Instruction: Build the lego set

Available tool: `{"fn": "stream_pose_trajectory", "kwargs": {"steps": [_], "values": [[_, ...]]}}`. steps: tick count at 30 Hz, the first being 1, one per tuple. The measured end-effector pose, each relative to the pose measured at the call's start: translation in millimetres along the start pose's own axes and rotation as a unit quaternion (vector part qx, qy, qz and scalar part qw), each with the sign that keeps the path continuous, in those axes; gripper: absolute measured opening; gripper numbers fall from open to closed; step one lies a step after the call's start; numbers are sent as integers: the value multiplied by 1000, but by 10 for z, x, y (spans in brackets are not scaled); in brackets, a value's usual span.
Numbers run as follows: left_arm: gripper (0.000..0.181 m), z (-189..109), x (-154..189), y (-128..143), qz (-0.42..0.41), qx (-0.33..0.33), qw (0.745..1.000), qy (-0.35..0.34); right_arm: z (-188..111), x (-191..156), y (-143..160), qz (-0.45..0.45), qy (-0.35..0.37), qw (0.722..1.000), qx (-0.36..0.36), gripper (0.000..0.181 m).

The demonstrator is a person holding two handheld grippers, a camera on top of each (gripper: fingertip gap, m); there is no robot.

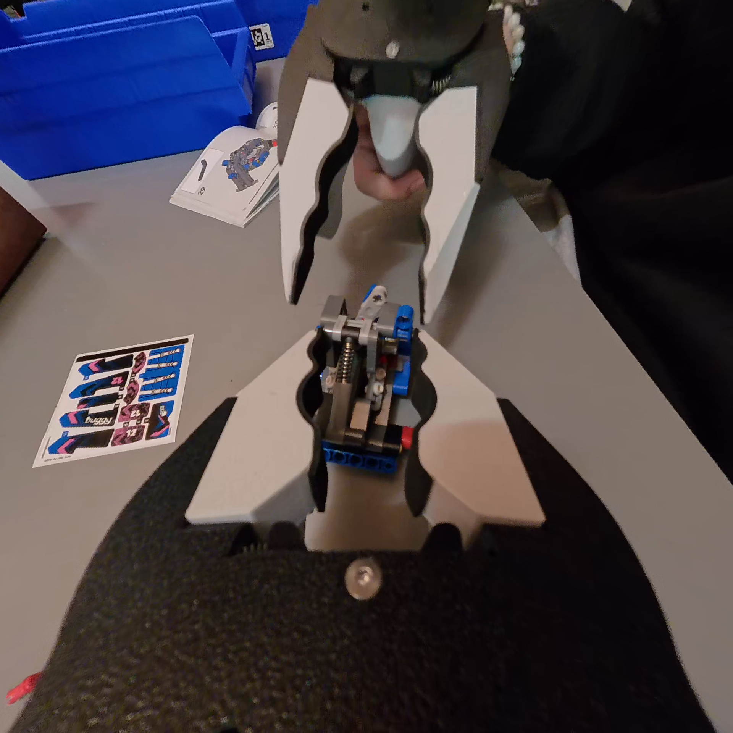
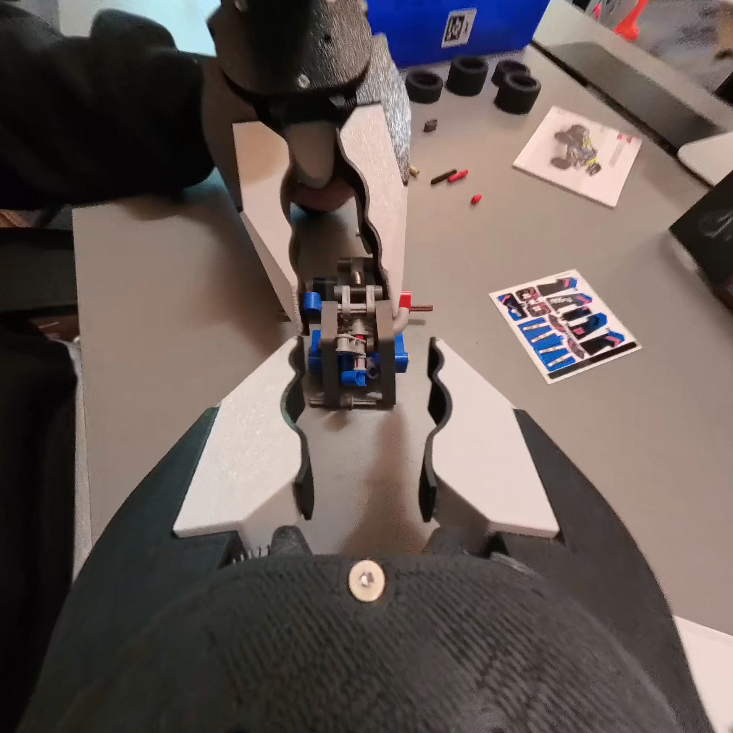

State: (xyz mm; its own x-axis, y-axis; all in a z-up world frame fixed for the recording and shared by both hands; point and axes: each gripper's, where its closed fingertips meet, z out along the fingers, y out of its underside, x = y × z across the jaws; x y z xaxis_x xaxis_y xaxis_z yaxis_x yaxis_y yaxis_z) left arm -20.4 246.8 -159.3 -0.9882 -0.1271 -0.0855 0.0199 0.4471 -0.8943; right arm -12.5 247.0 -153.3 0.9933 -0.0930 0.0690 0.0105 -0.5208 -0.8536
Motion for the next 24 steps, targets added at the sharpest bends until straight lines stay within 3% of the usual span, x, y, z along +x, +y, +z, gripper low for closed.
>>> {"fn": "stream_pose_trajectory", "kwargs": {"steps": [7, 15, 19, 20, 24], "values": [[39, 3, -61, 20, -11, -3, 1000, -12, 119, -49, -11, 27, -24, 999, 33, 51], [37, 22, -73, 11, -2, -6, 1000, -24, 75, 22, -22, -28, 49, 997, 49, 58], [35, 39, -84, 9, -3, -6, 1000, -24, 84, 42, 16, 5, 21, 999, 43, 57], [22, 31, -84, 5, -3, -4, 1000, -24, 84, 49, 24, -1, 23, 999, 41, 57], [23, 27, -49, -8, 6, 1, 1000, -13, 82, 36, 46, -6, 13, 999, 36, 48]]}}
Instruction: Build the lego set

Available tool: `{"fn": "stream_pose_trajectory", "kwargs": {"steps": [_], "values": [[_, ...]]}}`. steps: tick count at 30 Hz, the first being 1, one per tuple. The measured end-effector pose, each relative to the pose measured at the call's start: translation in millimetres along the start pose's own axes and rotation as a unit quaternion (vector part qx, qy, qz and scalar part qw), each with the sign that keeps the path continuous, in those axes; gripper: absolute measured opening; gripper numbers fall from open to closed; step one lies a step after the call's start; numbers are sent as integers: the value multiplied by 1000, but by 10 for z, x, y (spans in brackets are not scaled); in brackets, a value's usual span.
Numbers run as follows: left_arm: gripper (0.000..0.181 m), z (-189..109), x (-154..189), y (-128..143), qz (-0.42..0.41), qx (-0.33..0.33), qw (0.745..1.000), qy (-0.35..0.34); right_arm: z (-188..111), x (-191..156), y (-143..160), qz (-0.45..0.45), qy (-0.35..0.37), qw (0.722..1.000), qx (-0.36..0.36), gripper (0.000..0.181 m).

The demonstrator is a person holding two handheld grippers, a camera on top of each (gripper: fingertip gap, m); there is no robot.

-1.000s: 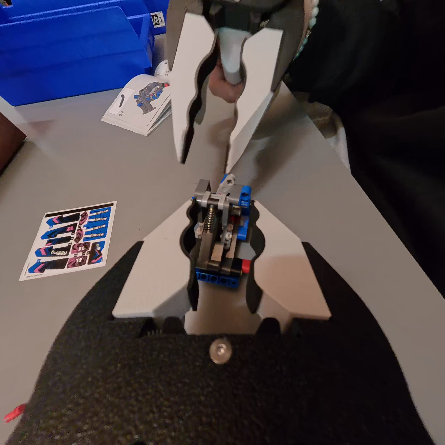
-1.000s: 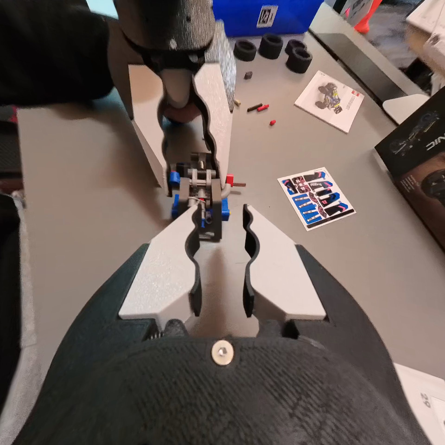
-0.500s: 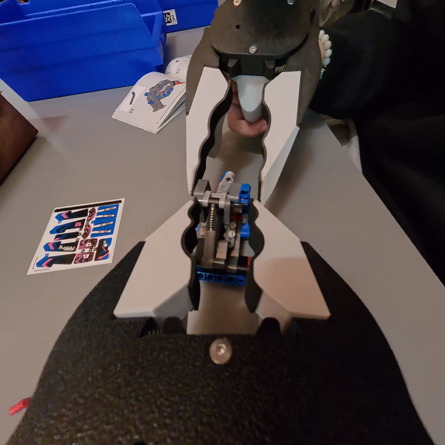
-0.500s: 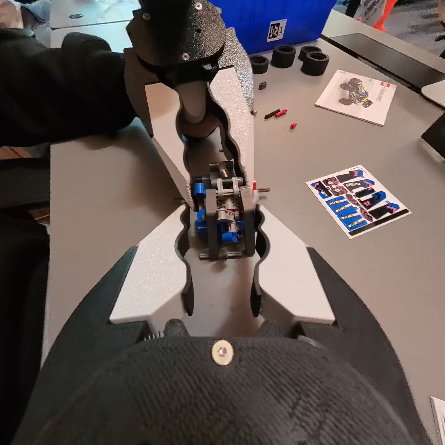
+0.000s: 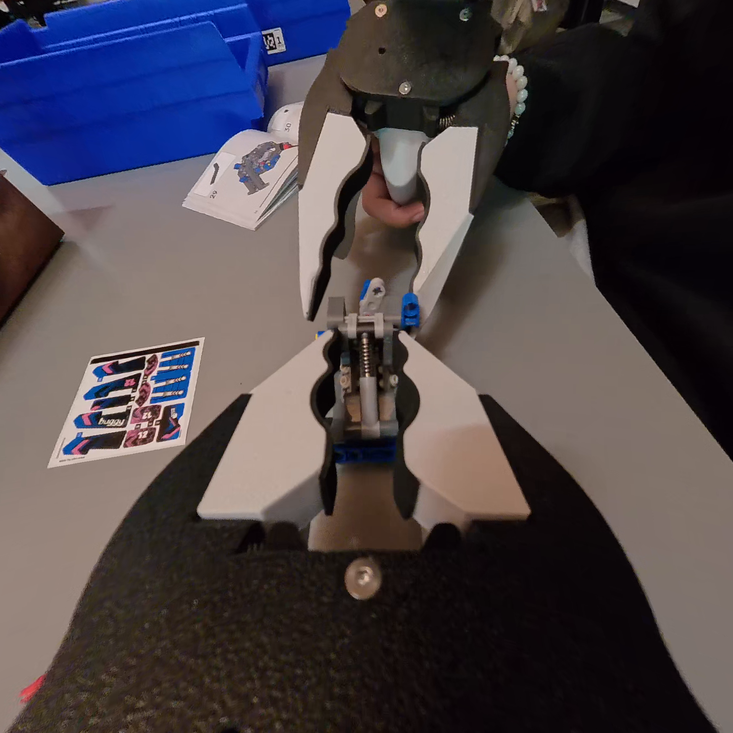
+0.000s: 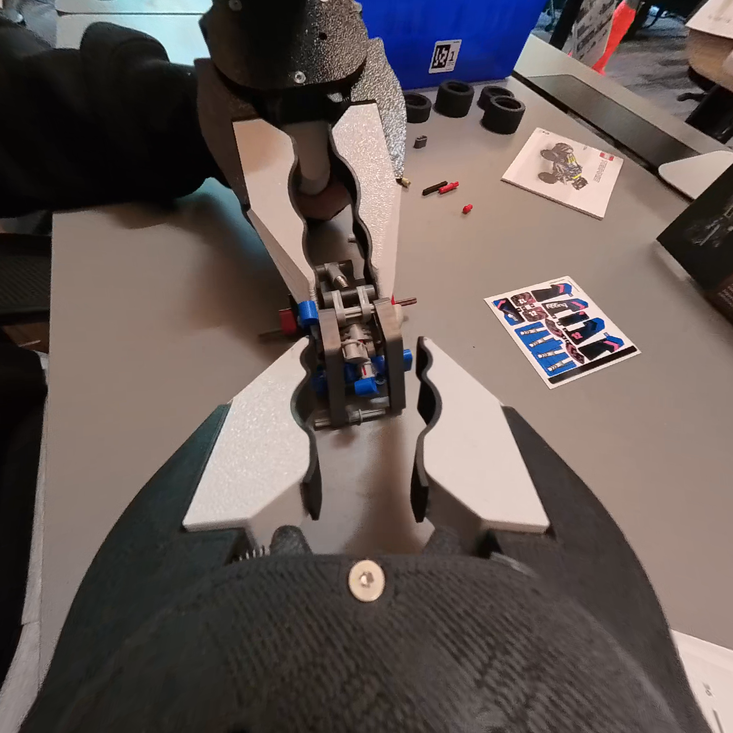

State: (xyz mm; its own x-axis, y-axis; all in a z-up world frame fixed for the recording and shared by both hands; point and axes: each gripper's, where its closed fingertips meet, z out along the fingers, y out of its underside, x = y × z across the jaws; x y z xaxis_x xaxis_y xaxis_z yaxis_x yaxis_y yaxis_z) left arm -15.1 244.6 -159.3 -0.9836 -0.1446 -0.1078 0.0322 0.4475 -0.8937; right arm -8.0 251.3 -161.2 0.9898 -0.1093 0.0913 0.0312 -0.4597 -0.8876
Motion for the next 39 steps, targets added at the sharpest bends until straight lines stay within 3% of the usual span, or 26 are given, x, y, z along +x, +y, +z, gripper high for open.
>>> {"fn": "stream_pose_trajectory", "kwargs": {"steps": [9, 20, 33, 39], "values": [[46, -62, 58, -18, -37, -22, 999, 1, -64, 35, 0, -9, 20, 1000, 9, 46], [39, 33, 17, -37, -89, -30, 994, -58, -63, 3, -11, -7, 10, 1000, 12, 36], [39, 50, -10, -43, -57, -12, 998, -34, -60, 40, 1, 7, 5, 1000, 7, 41], [39, 58, 19, -49, -65, -12, 998, 12, -56, 17, -7, 22, -12, 1000, 10, 42]]}}
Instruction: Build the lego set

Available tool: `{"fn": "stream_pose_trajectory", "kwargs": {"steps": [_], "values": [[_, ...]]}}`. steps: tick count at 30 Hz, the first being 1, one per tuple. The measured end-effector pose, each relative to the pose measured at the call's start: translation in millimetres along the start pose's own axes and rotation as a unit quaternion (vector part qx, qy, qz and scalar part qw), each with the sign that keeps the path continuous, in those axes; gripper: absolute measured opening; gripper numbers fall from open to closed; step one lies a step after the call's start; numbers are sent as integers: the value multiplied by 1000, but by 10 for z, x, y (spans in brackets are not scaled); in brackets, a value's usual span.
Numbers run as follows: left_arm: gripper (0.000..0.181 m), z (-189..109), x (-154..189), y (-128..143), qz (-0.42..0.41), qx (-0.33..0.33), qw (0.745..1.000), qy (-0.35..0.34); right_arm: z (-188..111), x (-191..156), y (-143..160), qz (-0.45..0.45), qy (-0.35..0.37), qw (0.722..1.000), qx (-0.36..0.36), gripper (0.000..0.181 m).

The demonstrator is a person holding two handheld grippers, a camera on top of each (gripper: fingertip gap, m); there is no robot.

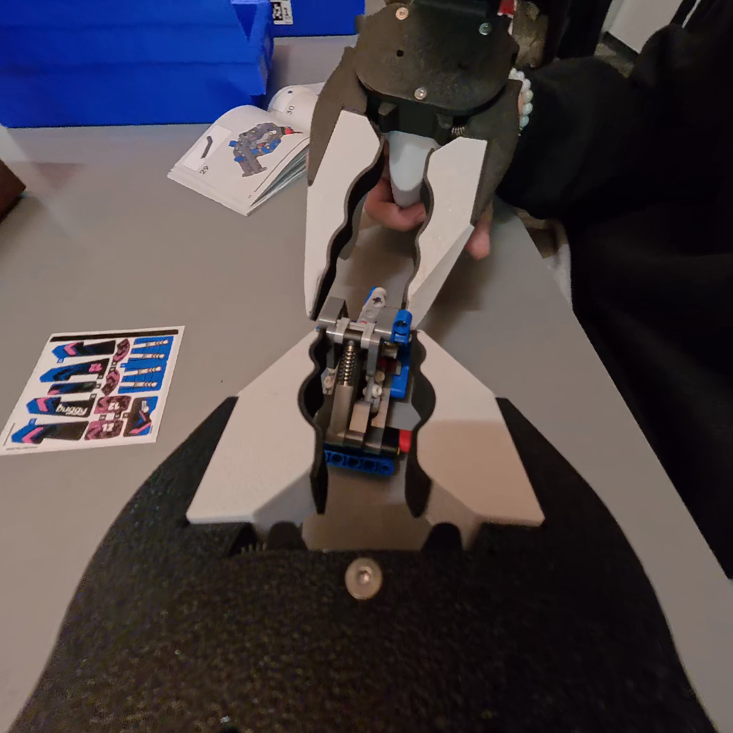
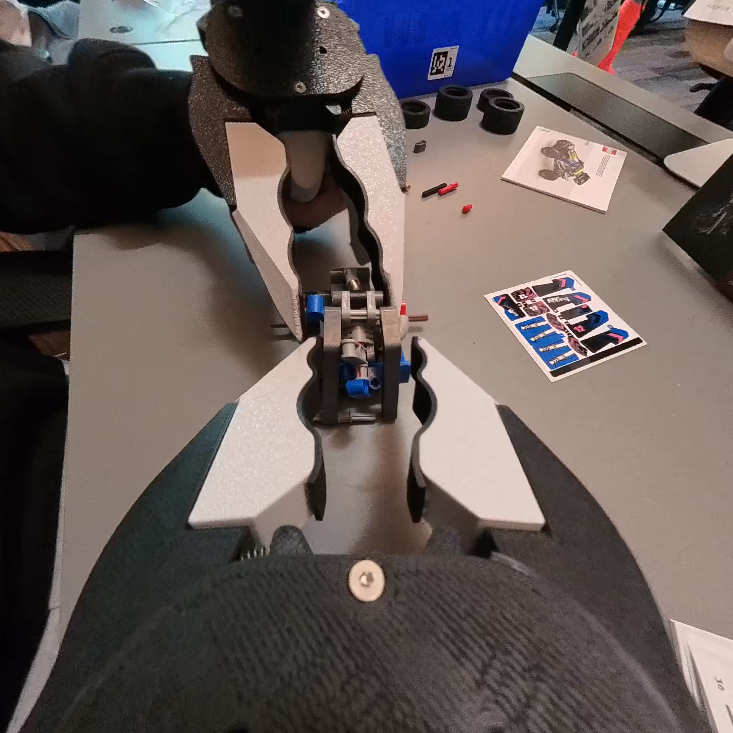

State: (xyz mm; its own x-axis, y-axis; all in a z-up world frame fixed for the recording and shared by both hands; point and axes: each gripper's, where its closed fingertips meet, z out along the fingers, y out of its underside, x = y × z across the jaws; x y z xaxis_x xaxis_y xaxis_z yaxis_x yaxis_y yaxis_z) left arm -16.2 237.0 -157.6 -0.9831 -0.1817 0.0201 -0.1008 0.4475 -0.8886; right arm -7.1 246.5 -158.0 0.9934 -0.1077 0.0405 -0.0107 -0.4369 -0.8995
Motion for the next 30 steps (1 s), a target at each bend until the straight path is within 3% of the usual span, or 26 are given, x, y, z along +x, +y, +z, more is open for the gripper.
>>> {"fn": "stream_pose_trajectory", "kwargs": {"steps": [7, 10, 11, 15, 18, 26, 29, 30], "values": [[38, 27, -33, -4, 61, -33, 998, 9, -65, -42, 35, 1, -27, 1000, -1, 40], [38, 28, -117, -8, 60, -25, 998, -3, -173, 64, -3, 17, -14, 999, 25, 52], [39, 30, -128, -9, 59, -23, 998, -3, -183, 58, -20, 20, -21, 999, 33, 68], [39, 41, -144, -11, 58, -28, 998, 5, -101, 100, -31, 10, -5, 1000, 25, 64], [38, 50, -162, -15, 68, -23, 997, -3, -24, 74, 0, -8, -8, 1000, 5, 50], [39, 40, -125, -13, 85, 4, 996, -1, -41, 46, 13, -44, -9, 999, 2, 46], [39, 36, -121, -13, 83, 10, 997, 1, -144, 72, 234, -57, -36, 997, -43, 61], [39, 36, -120, -12, 85, 10, 996, 2, -199, 117, 293, -67, -33, 996, -52, 51]]}}
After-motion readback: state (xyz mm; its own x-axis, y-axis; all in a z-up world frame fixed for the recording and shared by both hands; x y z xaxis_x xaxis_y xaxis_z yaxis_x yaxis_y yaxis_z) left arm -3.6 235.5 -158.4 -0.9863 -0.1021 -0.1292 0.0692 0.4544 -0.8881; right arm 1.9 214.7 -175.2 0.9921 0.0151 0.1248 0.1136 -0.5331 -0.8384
